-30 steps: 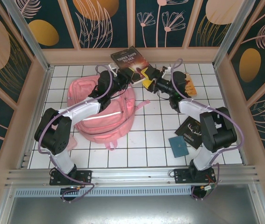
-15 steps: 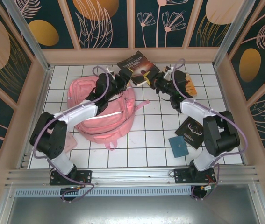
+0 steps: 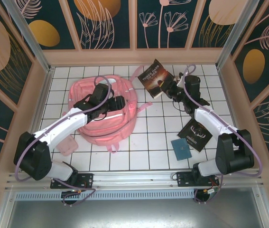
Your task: Pack books, pencil case, and school supplies into a backpack
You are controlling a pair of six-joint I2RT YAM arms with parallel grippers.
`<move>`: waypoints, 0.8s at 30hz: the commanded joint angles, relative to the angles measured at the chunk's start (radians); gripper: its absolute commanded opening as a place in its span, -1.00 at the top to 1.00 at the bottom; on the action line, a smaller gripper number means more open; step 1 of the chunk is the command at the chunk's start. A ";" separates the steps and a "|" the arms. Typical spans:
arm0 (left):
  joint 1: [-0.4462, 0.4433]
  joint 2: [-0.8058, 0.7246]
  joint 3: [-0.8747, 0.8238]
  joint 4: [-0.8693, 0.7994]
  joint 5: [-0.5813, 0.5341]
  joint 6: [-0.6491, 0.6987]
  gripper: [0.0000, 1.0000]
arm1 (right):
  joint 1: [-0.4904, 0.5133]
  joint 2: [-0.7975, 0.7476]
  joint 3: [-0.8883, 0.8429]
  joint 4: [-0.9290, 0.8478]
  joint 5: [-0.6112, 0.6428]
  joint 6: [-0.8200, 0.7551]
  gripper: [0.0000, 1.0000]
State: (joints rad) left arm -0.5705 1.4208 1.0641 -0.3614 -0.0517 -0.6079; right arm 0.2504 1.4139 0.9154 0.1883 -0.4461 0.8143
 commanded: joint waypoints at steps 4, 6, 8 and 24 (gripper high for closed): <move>-0.044 -0.028 0.149 -0.345 -0.098 0.352 -0.74 | -0.016 -0.058 -0.009 0.020 0.003 -0.058 0.76; -0.059 0.017 0.176 -0.403 -0.127 0.397 -0.73 | -0.016 -0.056 -0.011 0.023 0.001 -0.053 0.76; -0.066 0.066 0.194 -0.451 -0.161 0.413 -0.71 | -0.014 -0.056 -0.010 0.024 -0.002 -0.050 0.76; -0.068 0.361 0.148 -0.105 0.249 0.174 -0.69 | -0.027 -0.098 -0.021 -0.006 0.024 -0.065 0.76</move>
State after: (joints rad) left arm -0.6361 1.7340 1.2327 -0.5831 0.0738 -0.3439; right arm 0.2359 1.3701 0.9016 0.1371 -0.4339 0.7818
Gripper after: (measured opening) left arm 0.851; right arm 0.144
